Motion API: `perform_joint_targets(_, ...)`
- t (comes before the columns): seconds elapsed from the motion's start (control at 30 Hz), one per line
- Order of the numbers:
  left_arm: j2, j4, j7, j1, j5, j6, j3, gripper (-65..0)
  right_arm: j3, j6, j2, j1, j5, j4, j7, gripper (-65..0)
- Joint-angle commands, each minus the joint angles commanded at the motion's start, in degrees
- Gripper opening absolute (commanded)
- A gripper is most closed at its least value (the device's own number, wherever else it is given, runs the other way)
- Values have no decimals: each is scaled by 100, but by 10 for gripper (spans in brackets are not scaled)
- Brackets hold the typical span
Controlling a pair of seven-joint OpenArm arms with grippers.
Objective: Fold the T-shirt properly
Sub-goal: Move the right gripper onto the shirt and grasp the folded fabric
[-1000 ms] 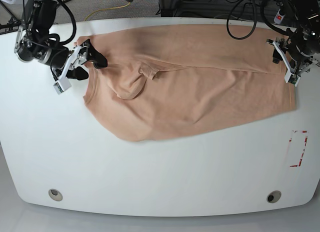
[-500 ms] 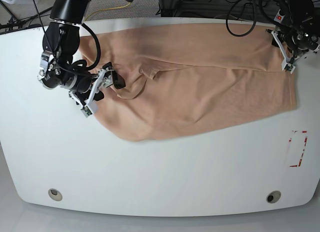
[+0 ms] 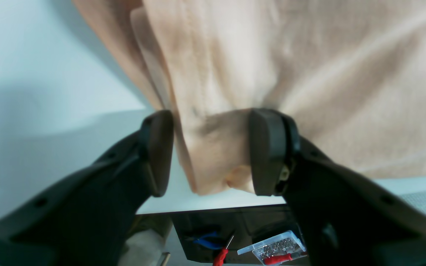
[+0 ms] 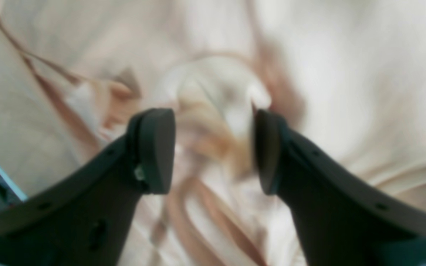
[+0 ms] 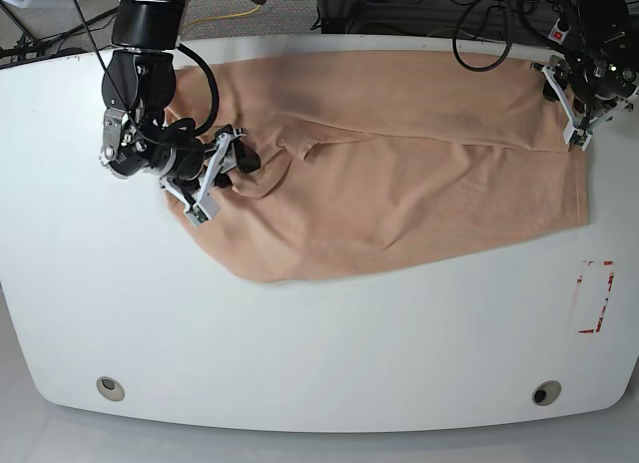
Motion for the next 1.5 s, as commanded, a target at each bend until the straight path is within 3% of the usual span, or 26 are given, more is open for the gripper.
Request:
perform_joint_targets(0.17, 0, 0, 0, 0, 0, 0, 0, -344, 9, 0, 9, 0, 0, 9, 79, -374)
perform_joint_targets(0.33, 0, 0, 0, -9, 0, 0, 0, -344, 35, 0, -18, 9, 0, 281, 79, -645)
perform_joint_targets(1.0, -9, -9, 0, -9, 0, 0, 0, -344, 237, 0, -53, 448, 53, 290, 97, -650)
perform_joint_targets(1.17, -9, -18, -9, 9, 0, 0, 0, -344, 246, 0, -53, 475, 633, 255, 97, -650)
perform_joint_targets(1.43, -9, -18, -9, 9, 0, 0, 9, -344, 211, 0, -9, 668, 668, -325, 422, -650)
perform_joint_targets(1.5, -9, -18, -9, 9, 0, 0, 9, -344, 211, 0, 9, 774, 668, -510, 422, -571)
